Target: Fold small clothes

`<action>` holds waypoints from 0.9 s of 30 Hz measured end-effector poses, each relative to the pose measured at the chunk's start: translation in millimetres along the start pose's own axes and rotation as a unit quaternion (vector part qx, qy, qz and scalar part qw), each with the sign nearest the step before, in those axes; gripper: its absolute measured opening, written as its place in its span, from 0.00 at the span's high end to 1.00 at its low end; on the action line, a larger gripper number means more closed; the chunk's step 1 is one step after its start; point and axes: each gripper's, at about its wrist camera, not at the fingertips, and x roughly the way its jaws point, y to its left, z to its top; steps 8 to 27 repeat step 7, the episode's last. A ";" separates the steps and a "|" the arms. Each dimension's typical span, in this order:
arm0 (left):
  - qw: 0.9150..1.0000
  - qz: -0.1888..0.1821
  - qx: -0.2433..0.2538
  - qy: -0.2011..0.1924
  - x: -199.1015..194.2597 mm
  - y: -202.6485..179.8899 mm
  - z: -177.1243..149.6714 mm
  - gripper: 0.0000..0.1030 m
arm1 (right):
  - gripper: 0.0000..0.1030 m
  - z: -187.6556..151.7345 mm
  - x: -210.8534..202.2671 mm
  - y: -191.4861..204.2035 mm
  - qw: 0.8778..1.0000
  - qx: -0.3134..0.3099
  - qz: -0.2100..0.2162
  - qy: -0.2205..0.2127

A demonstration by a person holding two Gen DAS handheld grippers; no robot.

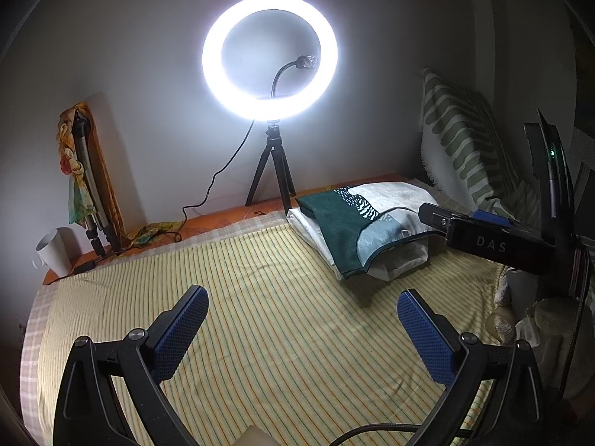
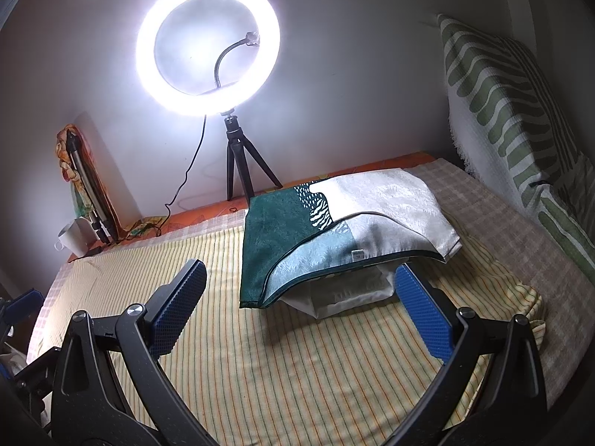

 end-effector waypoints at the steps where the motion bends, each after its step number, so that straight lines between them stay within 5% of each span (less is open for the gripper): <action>1: 1.000 0.001 0.002 -0.001 -0.2 -0.6 -0.5 0.00 | 0.00 -0.1 0.0 0.1 1.000 0.000 0.000 0.000; 27: 1.000 -0.004 0.001 -0.001 0.5 -1.5 -0.8 0.00 | 0.00 -0.8 -0.6 0.9 1.000 0.000 0.000 0.001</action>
